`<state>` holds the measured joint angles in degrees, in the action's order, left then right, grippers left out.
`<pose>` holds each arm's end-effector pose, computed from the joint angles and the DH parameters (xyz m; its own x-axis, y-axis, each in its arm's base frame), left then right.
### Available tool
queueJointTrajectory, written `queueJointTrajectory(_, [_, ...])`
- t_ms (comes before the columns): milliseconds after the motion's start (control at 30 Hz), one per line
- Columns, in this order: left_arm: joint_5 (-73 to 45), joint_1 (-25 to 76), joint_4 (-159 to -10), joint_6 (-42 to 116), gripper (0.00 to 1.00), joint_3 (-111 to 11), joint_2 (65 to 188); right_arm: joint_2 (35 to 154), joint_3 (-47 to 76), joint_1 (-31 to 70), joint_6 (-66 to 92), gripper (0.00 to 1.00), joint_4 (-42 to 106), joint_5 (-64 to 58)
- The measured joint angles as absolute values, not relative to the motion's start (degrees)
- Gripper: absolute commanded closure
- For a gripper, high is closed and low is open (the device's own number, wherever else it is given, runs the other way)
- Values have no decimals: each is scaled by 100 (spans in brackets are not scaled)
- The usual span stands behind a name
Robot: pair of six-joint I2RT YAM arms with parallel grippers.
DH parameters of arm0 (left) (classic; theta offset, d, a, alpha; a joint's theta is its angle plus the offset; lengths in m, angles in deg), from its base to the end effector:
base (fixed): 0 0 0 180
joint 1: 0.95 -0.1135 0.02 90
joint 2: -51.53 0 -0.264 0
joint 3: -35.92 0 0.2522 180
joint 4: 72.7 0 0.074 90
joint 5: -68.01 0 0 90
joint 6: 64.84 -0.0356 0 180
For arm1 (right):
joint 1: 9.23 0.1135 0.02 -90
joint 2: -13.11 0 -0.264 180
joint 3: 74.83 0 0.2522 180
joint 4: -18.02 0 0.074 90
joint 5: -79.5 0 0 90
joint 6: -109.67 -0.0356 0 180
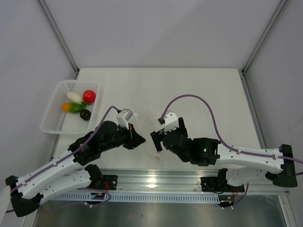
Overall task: Place the food in the zip-top bag and seal the zipper
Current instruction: Open the zipper of the food storage bag.
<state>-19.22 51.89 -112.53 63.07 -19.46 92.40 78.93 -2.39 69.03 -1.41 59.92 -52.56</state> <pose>0.0974 -0.1314 0.3026 -0.7091 -0.0804 -0.7005 0.4901 0.6580 -0.5717 0.0731 0.2344 0.3254 -0.3311 -0.2807 -0.9009 -0.5322 0.8439 -0.0674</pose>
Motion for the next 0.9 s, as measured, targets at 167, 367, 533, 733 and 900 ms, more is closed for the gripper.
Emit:
queueJointTrajectory(167, [-1870,5189,-11229,6307,99,-1946,9235,8153,8,6896,-146,1,6019,-5103])
queueJointTrajectory(367, [-1835,5192,-11222,6309,99,-1946,9235,8280,143,6896,-56,7,6003,-4850])
queueJointTrajectory(533, [-1830,5192,-11224,6307,99,-1946,9235,8264,143,6888,38,58,5975,-4799])
queueJointTrajectory(733, [-1819,5192,-11157,6307,100,-1859,9222,8207,143,6885,-21,100,6058,-5035])
queueJointTrajectory(900, [-1819,5192,-11109,6298,99,-1649,9097,7961,139,6835,-95,100,6209,-5328])
